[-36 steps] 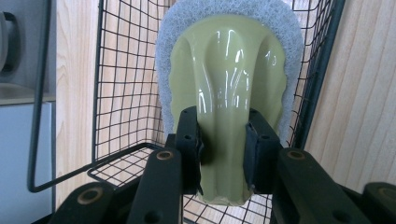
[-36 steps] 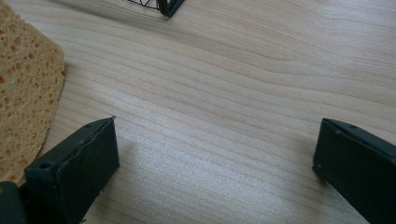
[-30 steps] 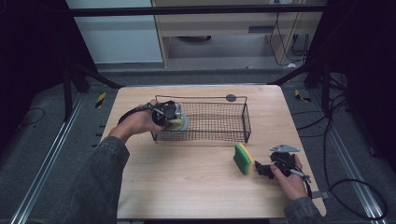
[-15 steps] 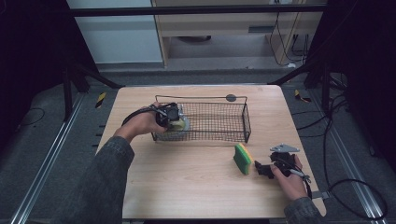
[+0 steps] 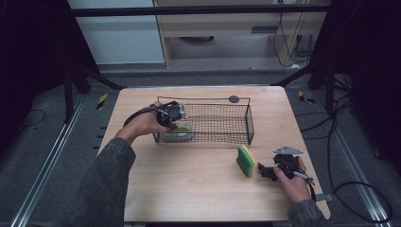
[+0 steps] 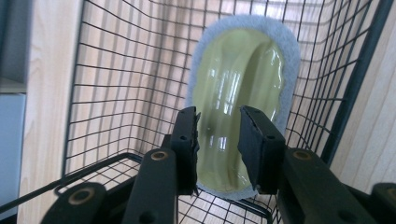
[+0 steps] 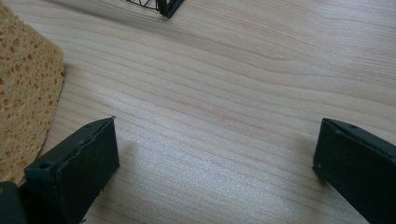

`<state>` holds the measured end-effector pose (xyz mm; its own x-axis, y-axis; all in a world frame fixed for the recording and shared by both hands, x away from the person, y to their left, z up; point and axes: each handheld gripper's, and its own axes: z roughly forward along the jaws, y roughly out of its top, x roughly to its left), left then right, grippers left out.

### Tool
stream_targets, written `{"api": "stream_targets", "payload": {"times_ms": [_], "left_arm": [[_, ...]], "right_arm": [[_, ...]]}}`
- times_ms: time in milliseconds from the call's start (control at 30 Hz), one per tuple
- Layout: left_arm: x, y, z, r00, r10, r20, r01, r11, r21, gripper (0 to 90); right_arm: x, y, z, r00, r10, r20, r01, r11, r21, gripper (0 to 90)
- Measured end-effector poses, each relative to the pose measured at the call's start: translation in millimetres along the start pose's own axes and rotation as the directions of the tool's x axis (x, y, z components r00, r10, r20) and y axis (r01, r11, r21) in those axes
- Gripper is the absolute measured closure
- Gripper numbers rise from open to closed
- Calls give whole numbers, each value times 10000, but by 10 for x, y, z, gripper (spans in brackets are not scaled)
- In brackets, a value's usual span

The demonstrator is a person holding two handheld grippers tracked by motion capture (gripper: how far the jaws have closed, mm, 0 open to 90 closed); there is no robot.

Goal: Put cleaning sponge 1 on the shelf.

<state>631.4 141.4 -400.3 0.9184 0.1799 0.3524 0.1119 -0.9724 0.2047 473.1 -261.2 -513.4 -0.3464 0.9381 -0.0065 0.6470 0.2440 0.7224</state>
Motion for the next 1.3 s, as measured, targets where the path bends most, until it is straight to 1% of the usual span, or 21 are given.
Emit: {"api": "stream_targets", "payload": {"times_ms": [167,200,333,500,600,667,700,733,767,867,900,1000,1033,1067,1100,1133,1167,1200,1233,1267,1300], "left_arm": [[31,-34,-85,9991,-306,-297,298,9991,-288,654],[41,-38,-105,9990,-254,-376,241,9991,-345,653],[37,-56,-162,9977,-361,-574,331,9981,-521,632],[38,-86,-242,9936,-660,-920,588,9951,-789,575],[32,-102,-285,9882,-999,-1165,906,9925,-826,497],[25,-113,-328,9819,-1307,-1368,1182,9883,-963,389],[16,-125,-363,9762,-1579,-1486,1412,9831,-1169,322],[9,-132,-385,9726,-1751,-1527,1557,9791,-1310,244],[-11,-143,-426,9658,-1999,-1651,1757,9729,-1503,198],[-79,-177,-507,9568,-2385,-1663,2055,9594,-1934,87],[-115,-194,-533,9520,-2548,-1695,2155,9515,-2195,80],[-196,-225,-592,9468,-2769,-1639,2322,9406,-2477,57],[-230,-237,-605,9429,-2881,-1671,2393,9350,-2616,57],[-259,-250,-623,9395,-2959,-1723,2451,9325,-2654,57],[-297,-268,-639,9348,-3108,-1719,2566,9256,-2781,57],[-321,-281,-650,9319,-3204,-1698,2638,9203,-2888,55],[-362,-305,-668,9269,-3368,-1658,2772,9119,-3026,51],[-392,-320,-682,9222,-3477,-1695,2859,9079,-3066,51],[-437,-347,-691,9143,-3662,-1733,2995,8990,-3194,52],[-486,-382,-700,9040,-3924,-1697,3226,8866,-3316,53],[-543,-422,-699,8893,-4282,-1609,3531,8662,-3537,54]], "right_arm": [[2,1,0,10000,16,6,-16,10000,2,4],[2,0,1,10000,16,11,-16,10000,0,4],[2,1,1,10000,22,17,-22,10000,-2,4],[2,1,1,10000,23,15,-23,10000,-2,4],[2,1,1,10000,22,16,-22,10000,0,4],[7,3,-4,9999,106,-29,-106,9999,25,4],[6,2,-3,10000,96,-25,-96,10000,20,4],[2,1,1,10000,14,19,-14,10000,-8,4],[2,1,1,10000,11,19,-11,10000,-10,4],[3,1,1,10000,37,13,-37,10000,-16,4],[3,2,2,10000,41,19,-41,10000,-14,4],[5,2,2,10000,57,32,-57,10000,-9,4],[5,2,2,10000,57,33,-57,10000,-9,4],[6,3,2,10000,75,25,-75,10000,-14,4],[6,3,2,10000,77,26,-77,10000,-17,4],[6,3,2,10000,81,24,-81,10000,-16,4],[6,3,2,10000,79,22,-79,10000,-17,4],[6,3,2,10000,77,20,-77,10000,-13,4],[5,3,2,10000,85,26,-85,10000,-23,5],[5,4,1,9999,121,2,-121,9999,-27,7],[2,3,-1,9999,149,-19,-150,9999,-39,7]]}}
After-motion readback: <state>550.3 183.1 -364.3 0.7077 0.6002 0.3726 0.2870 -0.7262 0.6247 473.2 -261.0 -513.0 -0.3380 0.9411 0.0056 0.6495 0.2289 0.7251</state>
